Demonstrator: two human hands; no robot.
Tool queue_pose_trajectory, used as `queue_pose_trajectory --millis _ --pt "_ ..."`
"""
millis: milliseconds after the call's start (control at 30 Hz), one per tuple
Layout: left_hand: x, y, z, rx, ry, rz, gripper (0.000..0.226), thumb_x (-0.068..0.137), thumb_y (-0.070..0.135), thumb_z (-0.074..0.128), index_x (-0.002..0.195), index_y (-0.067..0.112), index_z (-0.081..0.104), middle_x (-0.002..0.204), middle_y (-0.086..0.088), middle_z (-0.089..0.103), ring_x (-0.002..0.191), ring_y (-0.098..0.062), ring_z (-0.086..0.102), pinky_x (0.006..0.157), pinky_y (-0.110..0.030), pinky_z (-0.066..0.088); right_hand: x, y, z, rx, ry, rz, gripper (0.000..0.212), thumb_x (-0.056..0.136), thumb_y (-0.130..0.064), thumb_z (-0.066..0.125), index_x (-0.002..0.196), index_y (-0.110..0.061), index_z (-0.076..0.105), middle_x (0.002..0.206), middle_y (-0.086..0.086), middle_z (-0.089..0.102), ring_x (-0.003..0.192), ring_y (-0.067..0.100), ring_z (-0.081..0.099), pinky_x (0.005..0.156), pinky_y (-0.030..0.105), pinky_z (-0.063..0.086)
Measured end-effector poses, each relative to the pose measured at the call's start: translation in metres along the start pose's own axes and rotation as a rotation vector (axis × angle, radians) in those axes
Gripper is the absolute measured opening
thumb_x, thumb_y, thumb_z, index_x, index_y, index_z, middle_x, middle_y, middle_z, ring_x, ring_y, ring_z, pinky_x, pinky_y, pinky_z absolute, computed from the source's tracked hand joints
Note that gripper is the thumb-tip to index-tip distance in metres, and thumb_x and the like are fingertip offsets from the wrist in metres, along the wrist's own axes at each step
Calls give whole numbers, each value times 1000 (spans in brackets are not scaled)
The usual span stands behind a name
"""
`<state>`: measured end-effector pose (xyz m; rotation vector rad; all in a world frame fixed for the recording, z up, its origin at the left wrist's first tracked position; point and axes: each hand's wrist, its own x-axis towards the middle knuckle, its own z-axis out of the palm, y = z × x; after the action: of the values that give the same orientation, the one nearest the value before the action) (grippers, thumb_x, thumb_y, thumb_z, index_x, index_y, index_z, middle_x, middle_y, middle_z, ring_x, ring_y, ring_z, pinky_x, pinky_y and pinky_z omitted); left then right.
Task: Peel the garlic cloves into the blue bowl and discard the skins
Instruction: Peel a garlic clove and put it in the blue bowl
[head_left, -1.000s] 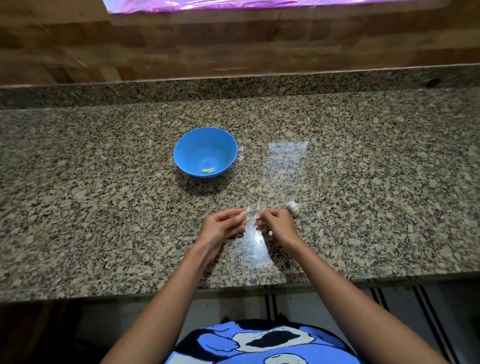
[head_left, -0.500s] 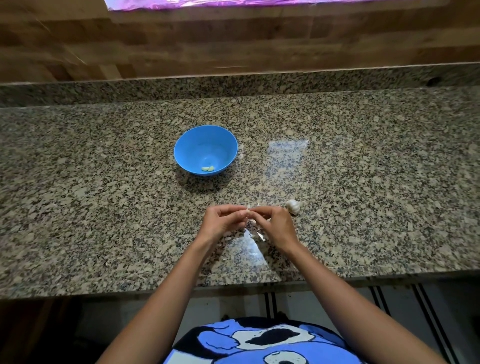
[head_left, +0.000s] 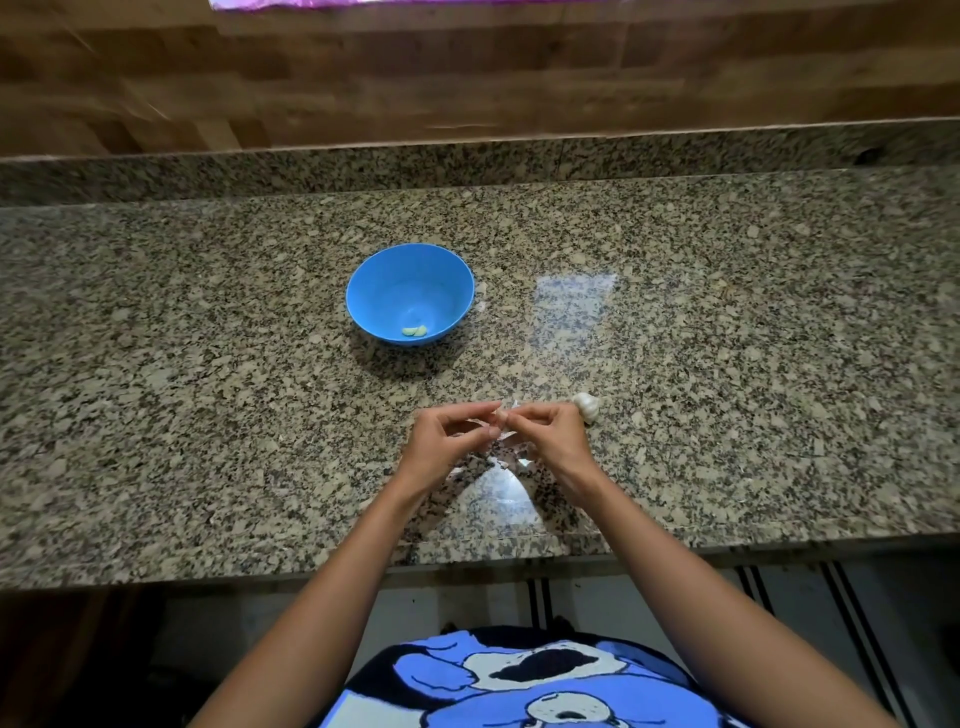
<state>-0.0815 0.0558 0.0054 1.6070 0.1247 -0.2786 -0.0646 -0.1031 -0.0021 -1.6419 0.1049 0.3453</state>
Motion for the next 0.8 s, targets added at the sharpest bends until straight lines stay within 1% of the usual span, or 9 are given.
queue_pose_trajectory --millis 100,200,333,400,433,533,600,667,800 --pt "0 0 1 158 8 77 29 76 5 72 103 15 68 91 0 71 82 -13 69 74 -27 58 -2 -3 -2 3 -56 30 4 80 -14 70 77 -14 73 71 4 71 59 13 63 50 24 42" --pt "0 2 2 183 21 116 23 76 6 73 96 17 69 86 -1 71 77 -9 68 69 -22 56 -2 -10 -7 10 -113 69 4 80 -14 69 76 -14 71 70 2 70 58 8 63 50 23 41" --pt "1 1 0 161 0 130 22 75 8 75 91 22 71 85 -6 71 78 -19 68 71 -29 58 0 -12 -15 -11 -186 86 5 80 -14 68 79 -10 71 74 7 72 64 14 66 51 23 42" --pt "1 1 0 162 -8 128 23 75 6 75 91 22 71 85 -5 72 78 -19 68 72 -30 58 1 -11 -15 -20 -179 77 5 81 -11 68 81 -7 71 78 14 71 68 21 66 54 26 45" --pt "1 1 0 145 -10 119 23 75 5 75 92 19 71 84 -4 72 76 -17 68 71 -30 58 2 -10 -14 -23 -169 69 5 81 -9 67 82 -5 71 78 16 71 68 22 66 53 23 47" --pt "1 1 0 89 -23 92 23 74 1 75 94 12 71 81 -3 72 73 -14 68 68 -25 56 0 -11 -11 -21 -154 36 5 82 -2 64 82 -1 69 75 13 69 61 16 65 50 15 46" --pt "1 2 -1 45 -35 68 24 73 -1 74 94 9 71 82 -5 72 74 -15 68 68 -24 56 0 -13 -10 -18 -152 25 5 82 -1 64 82 0 69 72 10 69 59 13 65 52 14 47" --pt "2 2 -1 -32 -35 25 24 73 -3 74 94 8 71 84 -7 73 75 -18 68 68 -25 56 -1 -14 -9 2 -132 35 6 83 0 63 82 0 68 69 7 68 55 8 63 48 12 44" --pt "1 -1 -3 -74 -3 -8 25 74 -3 72 97 8 71 89 -12 73 79 -24 68 71 -30 58 -2 -14 -6 5 -114 46 11 83 -10 65 86 -1 69 72 10 69 55 12 63 42 15 40"
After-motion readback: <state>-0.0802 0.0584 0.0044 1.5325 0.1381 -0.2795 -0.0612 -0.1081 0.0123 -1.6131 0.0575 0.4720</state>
